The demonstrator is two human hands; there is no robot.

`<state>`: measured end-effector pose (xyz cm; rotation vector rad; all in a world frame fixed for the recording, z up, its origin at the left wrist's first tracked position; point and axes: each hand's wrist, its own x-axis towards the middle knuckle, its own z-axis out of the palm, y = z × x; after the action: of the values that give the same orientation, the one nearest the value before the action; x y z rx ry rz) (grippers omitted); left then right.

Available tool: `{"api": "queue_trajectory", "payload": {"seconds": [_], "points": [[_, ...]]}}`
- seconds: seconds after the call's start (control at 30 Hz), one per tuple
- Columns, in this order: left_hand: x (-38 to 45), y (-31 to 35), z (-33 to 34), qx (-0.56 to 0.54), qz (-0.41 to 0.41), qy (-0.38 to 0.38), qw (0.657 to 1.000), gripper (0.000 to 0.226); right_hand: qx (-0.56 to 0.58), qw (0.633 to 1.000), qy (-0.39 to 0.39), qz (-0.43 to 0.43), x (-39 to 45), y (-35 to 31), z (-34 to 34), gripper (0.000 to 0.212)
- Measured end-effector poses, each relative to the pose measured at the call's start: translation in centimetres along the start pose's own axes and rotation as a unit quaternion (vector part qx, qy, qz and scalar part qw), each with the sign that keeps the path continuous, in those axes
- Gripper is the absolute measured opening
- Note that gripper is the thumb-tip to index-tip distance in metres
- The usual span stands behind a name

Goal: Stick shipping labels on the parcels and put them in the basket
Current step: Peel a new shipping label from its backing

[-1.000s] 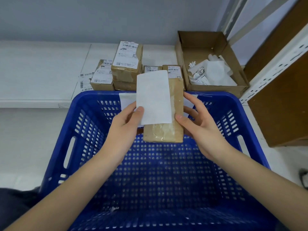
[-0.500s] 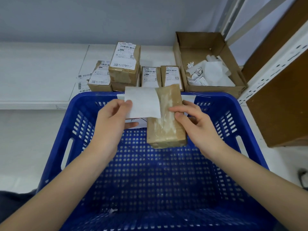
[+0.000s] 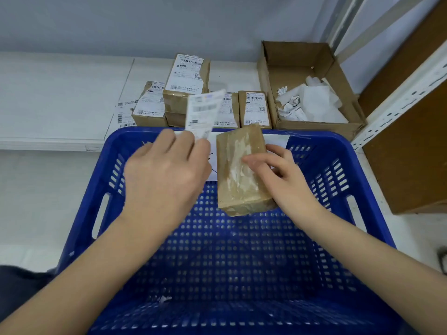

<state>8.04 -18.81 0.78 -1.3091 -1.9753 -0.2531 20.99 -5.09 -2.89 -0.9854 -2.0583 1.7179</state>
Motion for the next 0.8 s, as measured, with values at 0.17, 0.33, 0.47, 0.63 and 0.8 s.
{"api": "queue_trajectory", "payload": {"seconds": [0.17,0.33,0.47,0.63,0.8], "points": [[-0.4,2.1,0.2,0.033,0.075,0.072,0.994,0.037,0.029,1.000,0.008,-0.005,-0.7,-1.1,0.3,0.034],[-1.7,4.0,0.6,0.020,0.111,0.075,0.991,0.039,0.102,0.995,-0.004,0.021,-0.7,-1.3,0.6,0.029],[-2.0,4.4,1.0,0.003,0.128,0.075,0.989,0.030,0.099,0.994,0.029,0.023,-0.1,-0.3,0.6,0.010],[-2.0,4.9,0.7,-0.014,0.122,0.092,0.988,0.022,0.113,0.993,0.044,0.012,0.2,-0.1,0.2,0.007],[-1.9,3.5,0.8,-0.156,0.022,-0.046,0.986,0.036,0.106,0.993,0.051,0.011,0.2,0.0,0.2,0.009]]}}
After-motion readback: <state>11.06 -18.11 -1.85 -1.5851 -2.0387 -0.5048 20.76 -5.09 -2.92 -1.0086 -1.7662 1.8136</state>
